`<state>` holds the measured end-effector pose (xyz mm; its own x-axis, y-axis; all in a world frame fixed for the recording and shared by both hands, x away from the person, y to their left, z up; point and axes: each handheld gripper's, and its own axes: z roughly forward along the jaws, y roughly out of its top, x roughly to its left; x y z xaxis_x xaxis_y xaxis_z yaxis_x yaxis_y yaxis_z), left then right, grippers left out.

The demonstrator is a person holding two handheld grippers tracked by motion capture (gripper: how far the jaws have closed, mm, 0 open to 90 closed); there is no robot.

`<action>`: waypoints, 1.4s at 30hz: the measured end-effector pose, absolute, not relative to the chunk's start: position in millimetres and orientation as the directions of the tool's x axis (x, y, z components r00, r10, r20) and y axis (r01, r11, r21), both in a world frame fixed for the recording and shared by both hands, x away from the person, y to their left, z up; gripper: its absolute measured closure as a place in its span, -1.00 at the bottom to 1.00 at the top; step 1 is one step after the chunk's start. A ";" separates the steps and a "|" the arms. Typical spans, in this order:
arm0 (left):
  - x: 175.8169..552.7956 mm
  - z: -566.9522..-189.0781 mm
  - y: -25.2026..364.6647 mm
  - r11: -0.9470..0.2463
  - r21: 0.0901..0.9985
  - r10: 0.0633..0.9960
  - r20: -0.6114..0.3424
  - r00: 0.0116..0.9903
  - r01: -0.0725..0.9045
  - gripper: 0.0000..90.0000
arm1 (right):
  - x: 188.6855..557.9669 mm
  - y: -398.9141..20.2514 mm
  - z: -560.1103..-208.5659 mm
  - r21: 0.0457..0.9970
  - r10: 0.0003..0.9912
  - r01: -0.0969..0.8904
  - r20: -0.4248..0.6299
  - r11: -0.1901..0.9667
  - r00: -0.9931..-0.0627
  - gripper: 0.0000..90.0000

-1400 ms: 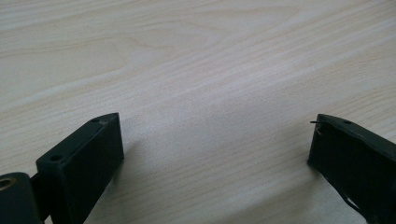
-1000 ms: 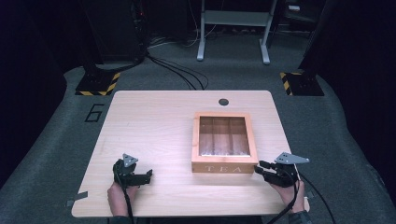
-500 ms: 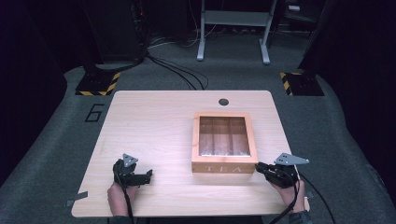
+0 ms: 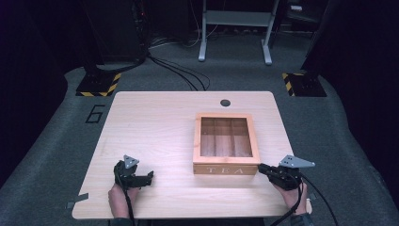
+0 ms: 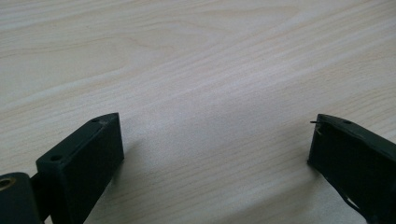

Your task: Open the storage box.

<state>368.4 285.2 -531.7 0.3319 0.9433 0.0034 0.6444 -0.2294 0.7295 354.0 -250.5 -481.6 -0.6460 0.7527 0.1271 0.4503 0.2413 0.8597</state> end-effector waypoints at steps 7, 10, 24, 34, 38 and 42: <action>368.4 -531.7 285.2 -0.230 0.730 0.943 0.004 0.332 0.644 -0.94 | 352.7 -249.6 -476.9 0.878 0.756 0.413 0.096 0.243 -0.648 0.84; 368.4 -531.8 285.2 -0.229 0.730 0.943 0.004 0.332 0.644 -0.94 | 352.9 -249.2 -475.1 0.883 0.756 0.406 0.095 0.237 -0.648 0.84; 368.4 -531.7 285.3 -0.230 0.729 0.943 0.004 0.332 0.645 -0.94 | 354.4 -247.2 -466.2 0.919 0.764 0.341 0.073 0.199 -0.642 0.83; 368.4 -531.7 285.3 -0.230 0.729 0.943 0.004 0.332 0.645 -0.94 | 360.8 -243.7 -461.1 0.930 0.761 0.314 0.062 0.190 -0.645 0.84; 368.4 -531.7 285.3 -0.230 0.729 0.943 0.004 0.332 0.645 -0.94 | 363.7 -241.8 -457.3 0.934 0.763 0.304 0.057 0.187 -0.644 0.84; 368.4 -531.7 285.2 -0.229 0.729 0.943 0.003 0.332 0.644 -0.94 | 367.8 -239.5 -451.3 0.938 0.763 0.299 0.061 0.177 -0.643 0.84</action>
